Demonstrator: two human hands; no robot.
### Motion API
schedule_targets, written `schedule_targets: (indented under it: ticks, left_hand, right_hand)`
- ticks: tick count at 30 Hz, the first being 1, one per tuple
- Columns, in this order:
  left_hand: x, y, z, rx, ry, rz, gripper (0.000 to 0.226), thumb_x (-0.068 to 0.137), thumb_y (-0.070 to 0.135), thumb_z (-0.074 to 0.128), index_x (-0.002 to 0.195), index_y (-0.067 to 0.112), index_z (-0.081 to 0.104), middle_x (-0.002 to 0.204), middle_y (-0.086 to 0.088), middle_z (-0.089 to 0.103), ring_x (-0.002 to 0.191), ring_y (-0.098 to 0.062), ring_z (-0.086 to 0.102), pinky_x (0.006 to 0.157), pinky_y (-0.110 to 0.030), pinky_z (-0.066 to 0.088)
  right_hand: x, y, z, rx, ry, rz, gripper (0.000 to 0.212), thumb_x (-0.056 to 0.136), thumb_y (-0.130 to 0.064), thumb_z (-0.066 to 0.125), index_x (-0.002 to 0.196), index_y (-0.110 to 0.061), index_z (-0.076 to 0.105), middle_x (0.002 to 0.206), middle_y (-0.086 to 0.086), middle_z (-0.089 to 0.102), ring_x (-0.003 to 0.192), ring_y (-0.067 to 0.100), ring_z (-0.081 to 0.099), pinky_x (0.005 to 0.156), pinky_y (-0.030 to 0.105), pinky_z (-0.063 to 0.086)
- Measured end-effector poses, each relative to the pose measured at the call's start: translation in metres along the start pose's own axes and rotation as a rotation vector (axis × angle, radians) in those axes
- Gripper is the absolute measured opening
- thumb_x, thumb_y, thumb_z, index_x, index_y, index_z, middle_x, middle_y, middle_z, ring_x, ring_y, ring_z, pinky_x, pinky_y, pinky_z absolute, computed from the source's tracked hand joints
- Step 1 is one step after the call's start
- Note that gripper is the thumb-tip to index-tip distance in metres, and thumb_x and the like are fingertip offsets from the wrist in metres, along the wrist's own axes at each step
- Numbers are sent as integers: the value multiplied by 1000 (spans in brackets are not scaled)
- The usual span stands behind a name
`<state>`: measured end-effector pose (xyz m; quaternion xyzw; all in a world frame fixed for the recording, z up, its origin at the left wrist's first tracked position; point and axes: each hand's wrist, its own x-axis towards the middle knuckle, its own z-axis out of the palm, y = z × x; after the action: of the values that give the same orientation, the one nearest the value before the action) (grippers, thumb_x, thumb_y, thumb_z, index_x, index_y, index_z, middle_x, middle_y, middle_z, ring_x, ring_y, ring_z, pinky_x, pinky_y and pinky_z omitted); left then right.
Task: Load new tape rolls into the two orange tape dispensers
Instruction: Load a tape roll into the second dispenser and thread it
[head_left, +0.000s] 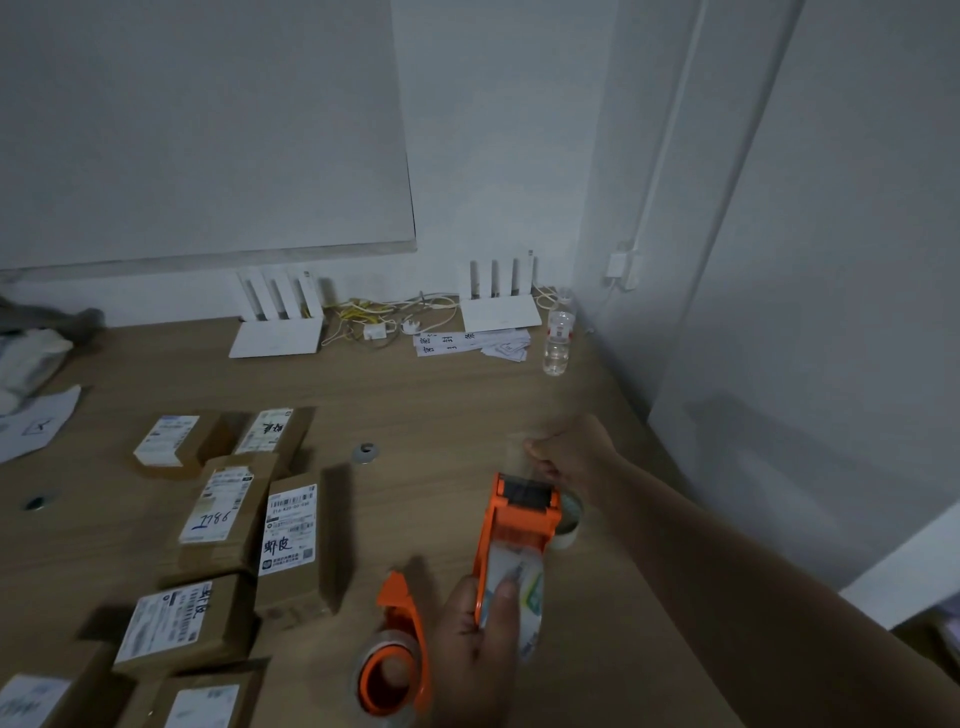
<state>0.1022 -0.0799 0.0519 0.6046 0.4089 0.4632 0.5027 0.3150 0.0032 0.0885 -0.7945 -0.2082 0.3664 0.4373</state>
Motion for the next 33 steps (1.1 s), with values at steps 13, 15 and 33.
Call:
schedule_targets:
  ticks: [13, 15, 33]
  left_hand:
    - [0, 0, -5, 48, -13, 20, 11, 75, 20, 63, 66, 21, 68, 62, 11, 71, 58, 5, 63, 55, -6, 45]
    - [0, -4, -6, 54, -5, 0, 12, 75, 21, 63, 66, 26, 69, 63, 12, 73, 59, 4, 65, 55, -7, 46]
    - [7, -20, 1, -36, 104, -141, 17, 76, 30, 60, 74, 38, 75, 68, 8, 76, 58, 3, 65, 54, -10, 49]
  right_hand:
    - [4, 28, 14, 268, -246, 206, 28, 92, 0, 59, 65, -6, 60, 36, -3, 62, 33, 5, 60, 33, 21, 51]
    - [3, 30, 15, 269, -228, 220, 25, 90, -2, 63, 65, -5, 60, 36, -2, 62, 32, 7, 60, 31, 24, 50]
    - [-62, 134, 42, 584, -303, 317, 59, 90, -55, 46, 107, -4, 71, 101, 21, 68, 84, 37, 61, 80, 44, 52]
